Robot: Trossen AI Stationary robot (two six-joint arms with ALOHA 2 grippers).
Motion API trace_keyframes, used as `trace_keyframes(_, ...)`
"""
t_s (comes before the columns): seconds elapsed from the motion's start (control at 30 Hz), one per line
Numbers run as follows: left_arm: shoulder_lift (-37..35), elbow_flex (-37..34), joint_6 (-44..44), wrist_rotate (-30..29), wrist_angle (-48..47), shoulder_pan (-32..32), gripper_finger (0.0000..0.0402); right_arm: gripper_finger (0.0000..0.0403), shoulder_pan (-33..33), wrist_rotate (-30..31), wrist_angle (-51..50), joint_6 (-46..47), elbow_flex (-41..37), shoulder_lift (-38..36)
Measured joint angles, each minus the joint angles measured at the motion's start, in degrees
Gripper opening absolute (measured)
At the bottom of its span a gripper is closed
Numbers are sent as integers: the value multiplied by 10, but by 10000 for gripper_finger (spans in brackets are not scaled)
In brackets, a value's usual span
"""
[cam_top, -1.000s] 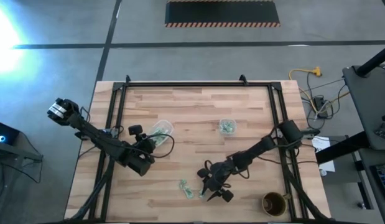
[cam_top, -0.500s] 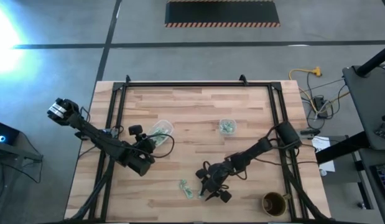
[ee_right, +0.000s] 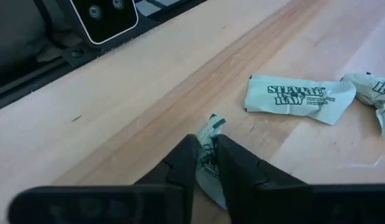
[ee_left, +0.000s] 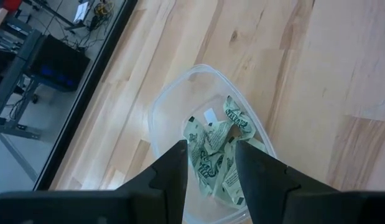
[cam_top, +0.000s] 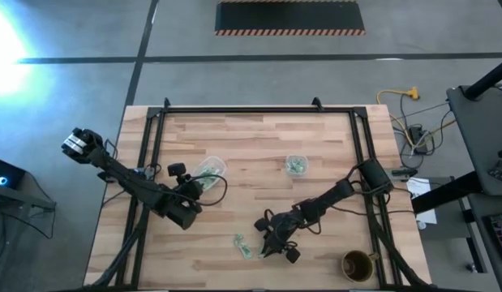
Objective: Pick and place Stevia / Truvia into bins
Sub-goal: Put the bottom left light green stevia packet into the right transparent container
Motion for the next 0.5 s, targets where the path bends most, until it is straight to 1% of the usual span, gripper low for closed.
trace_keyframes(0.17, 0, 0, 0, 0, 1, 0, 118, 17, 0, 0, -10, -6, 0, -5)
trace_keyframes(0.27, 0, 0, 0, 0, 1, 0, 118, 12, 0, 3, -35, -13, -1, -18)
trace_keyframes(0.5, 0, 0, 0, -1, 2, 0, 118, 10, 3, 76, -129, -38, -3, -80)
